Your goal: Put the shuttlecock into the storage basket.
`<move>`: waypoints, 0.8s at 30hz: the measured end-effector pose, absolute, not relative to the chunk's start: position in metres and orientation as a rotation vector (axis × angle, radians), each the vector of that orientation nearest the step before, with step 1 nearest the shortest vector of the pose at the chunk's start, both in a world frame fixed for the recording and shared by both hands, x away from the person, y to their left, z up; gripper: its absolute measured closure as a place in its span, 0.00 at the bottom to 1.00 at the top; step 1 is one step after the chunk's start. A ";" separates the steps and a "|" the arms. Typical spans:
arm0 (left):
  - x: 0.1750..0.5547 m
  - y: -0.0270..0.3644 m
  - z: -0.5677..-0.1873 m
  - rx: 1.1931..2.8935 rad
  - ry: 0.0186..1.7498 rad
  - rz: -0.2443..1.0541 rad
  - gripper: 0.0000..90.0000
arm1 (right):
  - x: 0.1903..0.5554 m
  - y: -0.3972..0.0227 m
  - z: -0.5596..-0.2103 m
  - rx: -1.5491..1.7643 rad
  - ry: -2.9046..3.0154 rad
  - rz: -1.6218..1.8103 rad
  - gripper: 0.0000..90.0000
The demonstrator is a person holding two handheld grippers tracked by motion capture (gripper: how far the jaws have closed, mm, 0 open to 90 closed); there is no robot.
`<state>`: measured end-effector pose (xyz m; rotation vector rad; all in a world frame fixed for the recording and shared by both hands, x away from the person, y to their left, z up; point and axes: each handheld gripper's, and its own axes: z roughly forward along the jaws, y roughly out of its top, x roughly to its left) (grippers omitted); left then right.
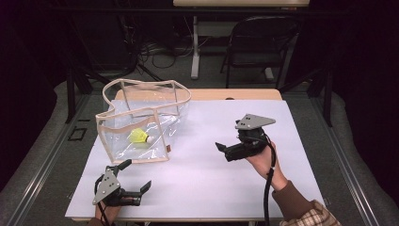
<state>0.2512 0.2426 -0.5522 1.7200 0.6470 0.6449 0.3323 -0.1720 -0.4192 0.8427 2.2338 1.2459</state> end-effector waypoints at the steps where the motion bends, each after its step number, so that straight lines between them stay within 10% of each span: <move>1: 0.251 0.243 -0.552 1.720 0.647 0.644 0.00 | 0.330 -0.174 -0.421 0.844 2.227 1.247 0.00; 24: 0.251 0.243 -0.552 1.723 0.647 0.648 0.00 | 0.287 -0.208 -0.460 0.829 2.138 1.281 0.00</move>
